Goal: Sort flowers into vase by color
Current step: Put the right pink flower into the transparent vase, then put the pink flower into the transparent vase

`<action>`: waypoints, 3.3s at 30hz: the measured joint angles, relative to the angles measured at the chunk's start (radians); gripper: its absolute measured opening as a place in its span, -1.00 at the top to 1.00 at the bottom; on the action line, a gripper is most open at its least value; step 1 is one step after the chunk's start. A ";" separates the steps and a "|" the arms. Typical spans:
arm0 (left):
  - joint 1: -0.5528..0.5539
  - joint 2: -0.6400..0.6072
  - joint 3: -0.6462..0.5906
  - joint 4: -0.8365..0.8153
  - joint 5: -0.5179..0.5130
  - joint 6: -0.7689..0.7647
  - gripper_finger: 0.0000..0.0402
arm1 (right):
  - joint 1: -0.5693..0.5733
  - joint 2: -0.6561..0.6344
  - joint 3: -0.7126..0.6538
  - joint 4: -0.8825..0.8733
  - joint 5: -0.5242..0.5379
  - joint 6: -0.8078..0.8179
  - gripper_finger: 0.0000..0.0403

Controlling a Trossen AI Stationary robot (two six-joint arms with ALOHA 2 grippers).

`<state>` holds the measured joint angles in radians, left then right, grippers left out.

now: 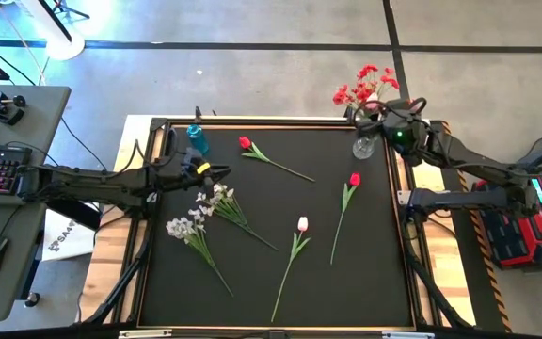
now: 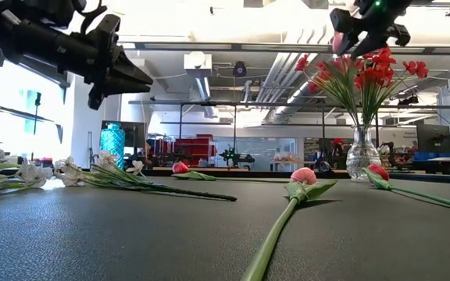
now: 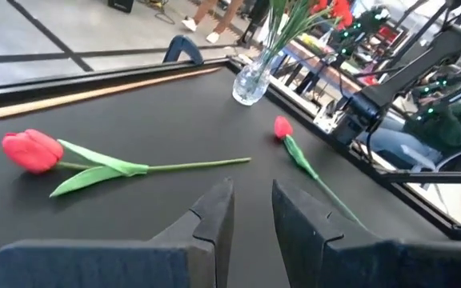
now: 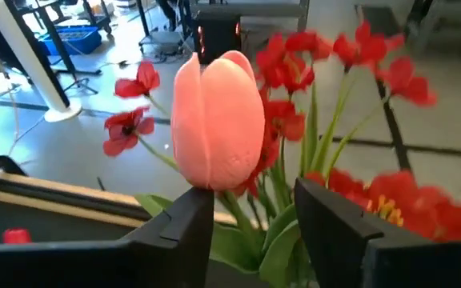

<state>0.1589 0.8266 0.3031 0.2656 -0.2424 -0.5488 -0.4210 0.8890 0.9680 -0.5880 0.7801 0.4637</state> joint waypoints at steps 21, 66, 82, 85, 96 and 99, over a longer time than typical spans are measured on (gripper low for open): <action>0.000 0.000 0.000 -0.018 -0.003 0.002 0.63 | 0.000 0.000 0.000 -0.096 -0.041 0.082 0.18; -0.003 0.000 0.000 -0.071 0.076 0.000 0.63 | 0.071 -0.124 0.000 -0.129 -0.210 0.184 0.18; -0.003 0.000 0.000 -0.092 0.076 0.002 0.63 | 0.070 -0.125 0.000 -0.028 -0.319 0.087 0.18; -0.003 0.000 0.000 -0.105 0.076 0.002 0.63 | 0.070 -0.124 0.000 0.023 -0.399 0.078 0.18; -0.002 0.000 0.000 -0.142 0.104 0.000 0.63 | 0.070 -0.126 0.000 0.032 -0.501 0.078 0.18; -0.002 0.000 0.000 -0.142 0.110 0.000 0.63 | 0.070 -0.127 0.000 0.038 -0.505 0.078 0.18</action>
<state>0.1566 0.8268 0.3031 0.1238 -0.1322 -0.5488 -0.3507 0.7622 0.9676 -0.5498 0.2749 0.5415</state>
